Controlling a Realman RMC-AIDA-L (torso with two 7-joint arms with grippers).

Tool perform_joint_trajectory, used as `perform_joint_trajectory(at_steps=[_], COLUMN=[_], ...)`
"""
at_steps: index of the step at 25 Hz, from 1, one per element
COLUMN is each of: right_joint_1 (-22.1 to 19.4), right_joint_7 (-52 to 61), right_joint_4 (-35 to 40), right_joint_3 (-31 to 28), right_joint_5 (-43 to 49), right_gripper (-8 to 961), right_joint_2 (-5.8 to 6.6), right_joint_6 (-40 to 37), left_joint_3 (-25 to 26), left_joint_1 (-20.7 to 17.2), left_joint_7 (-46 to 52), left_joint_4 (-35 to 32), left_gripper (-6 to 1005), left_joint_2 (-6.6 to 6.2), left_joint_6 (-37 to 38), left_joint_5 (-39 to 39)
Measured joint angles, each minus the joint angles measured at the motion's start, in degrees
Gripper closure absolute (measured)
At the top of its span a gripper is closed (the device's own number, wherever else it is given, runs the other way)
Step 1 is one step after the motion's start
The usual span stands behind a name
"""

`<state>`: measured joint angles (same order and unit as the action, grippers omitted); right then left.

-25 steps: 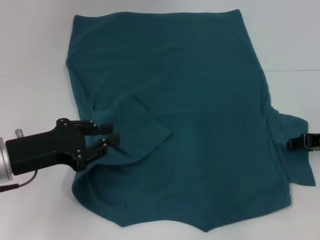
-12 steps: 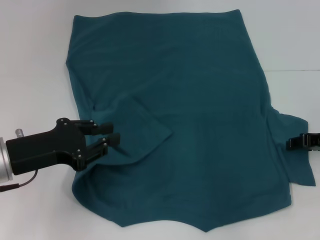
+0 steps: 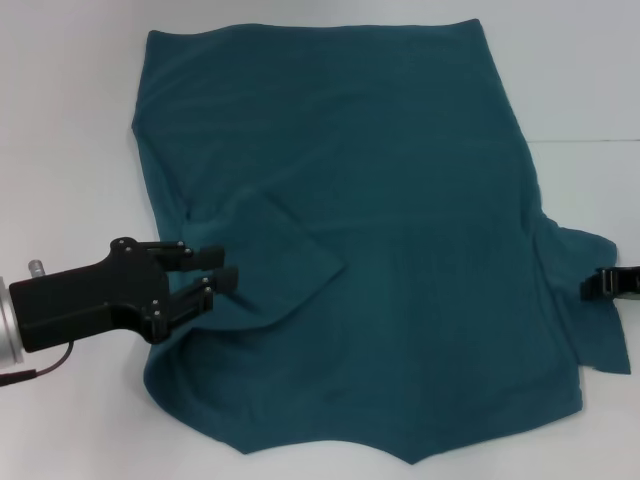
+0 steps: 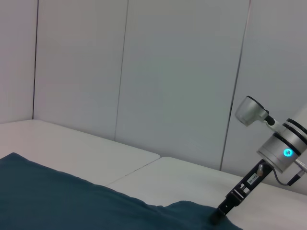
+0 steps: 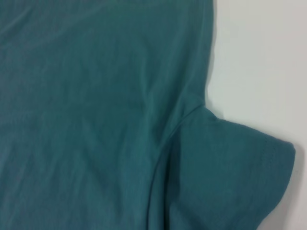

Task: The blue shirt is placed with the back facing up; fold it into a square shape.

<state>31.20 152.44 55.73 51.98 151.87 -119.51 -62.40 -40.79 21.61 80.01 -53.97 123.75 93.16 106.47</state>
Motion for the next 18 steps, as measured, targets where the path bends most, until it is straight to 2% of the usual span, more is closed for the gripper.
perform_joint_trajectory(at_steps=[9, 14, 18], right_joint_1=[0.5, 0.4, 0.3], right_joint_7=[-1.5, -2.0, -2.0], right_joint_4=[0.5, 1.7, 3.4], right_joint_3=[0.4, 0.2, 0.0], right_joint_5=[-0.9, -2.4, -2.8], right_gripper=[786, 938, 932], right_joint_2=[-0.29, -0.26, -0.18], right_joint_6=[0.3, 0.3, 0.1], left_joint_3=[0.1, 0.1, 0.2], left_joint_1=[-0.8, -1.0, -1.0], left_joint_7=[-0.6, -0.6, -0.6], left_joint_4=[0.0, 0.0, 0.0], left_gripper=[717, 718, 718], left_joint_2=[0.0, 0.08, 0.09], left_joint_6=[0.0, 0.0, 0.0], left_joint_5=[-0.1, -0.2, -0.2])
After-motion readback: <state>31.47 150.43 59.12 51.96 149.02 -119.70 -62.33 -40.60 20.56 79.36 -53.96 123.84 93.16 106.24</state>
